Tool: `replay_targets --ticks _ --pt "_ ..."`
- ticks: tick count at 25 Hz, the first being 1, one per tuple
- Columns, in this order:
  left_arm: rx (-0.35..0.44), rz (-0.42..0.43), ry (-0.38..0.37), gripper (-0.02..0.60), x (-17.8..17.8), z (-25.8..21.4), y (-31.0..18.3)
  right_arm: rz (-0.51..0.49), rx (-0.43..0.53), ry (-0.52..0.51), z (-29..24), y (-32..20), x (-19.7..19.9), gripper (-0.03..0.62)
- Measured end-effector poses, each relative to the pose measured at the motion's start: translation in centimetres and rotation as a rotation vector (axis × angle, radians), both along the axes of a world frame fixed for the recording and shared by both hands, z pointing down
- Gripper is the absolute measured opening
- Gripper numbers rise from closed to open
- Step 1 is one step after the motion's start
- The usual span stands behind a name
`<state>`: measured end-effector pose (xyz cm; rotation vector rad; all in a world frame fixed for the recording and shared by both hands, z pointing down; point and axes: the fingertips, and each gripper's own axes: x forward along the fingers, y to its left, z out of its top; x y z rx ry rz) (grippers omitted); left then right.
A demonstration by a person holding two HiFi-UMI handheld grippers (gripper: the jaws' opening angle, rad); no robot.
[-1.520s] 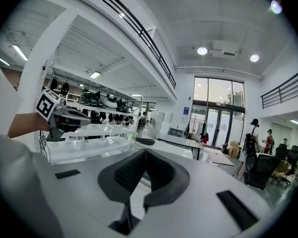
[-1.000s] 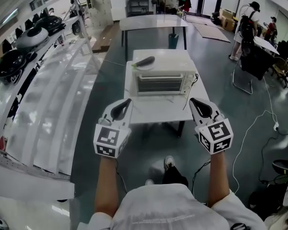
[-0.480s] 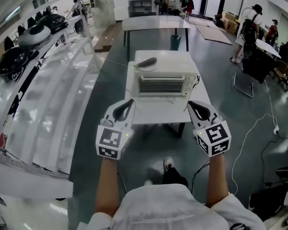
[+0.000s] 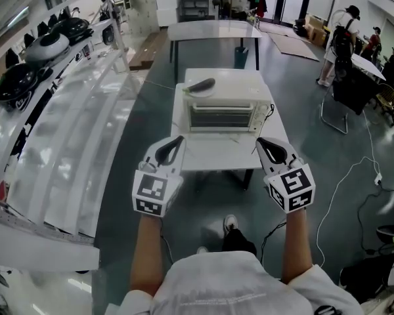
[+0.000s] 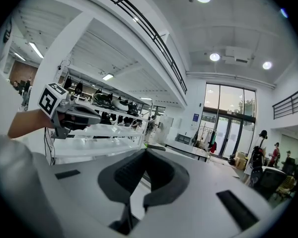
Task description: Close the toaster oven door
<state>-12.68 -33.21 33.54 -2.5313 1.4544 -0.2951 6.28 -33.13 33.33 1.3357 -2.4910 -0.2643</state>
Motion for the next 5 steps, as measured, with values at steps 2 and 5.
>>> replay_targets --ticks 2,5 --pt "-0.005 0.002 -0.003 0.018 0.04 0.2 -0.13 0.001 -0.004 0.0 0.17 -0.2 0.03 0.015" --pt "-0.008 0.003 -0.004 0.018 0.02 0.3 -0.29 0.001 -0.006 -0.001 0.26 -0.5 -0.06 0.015"
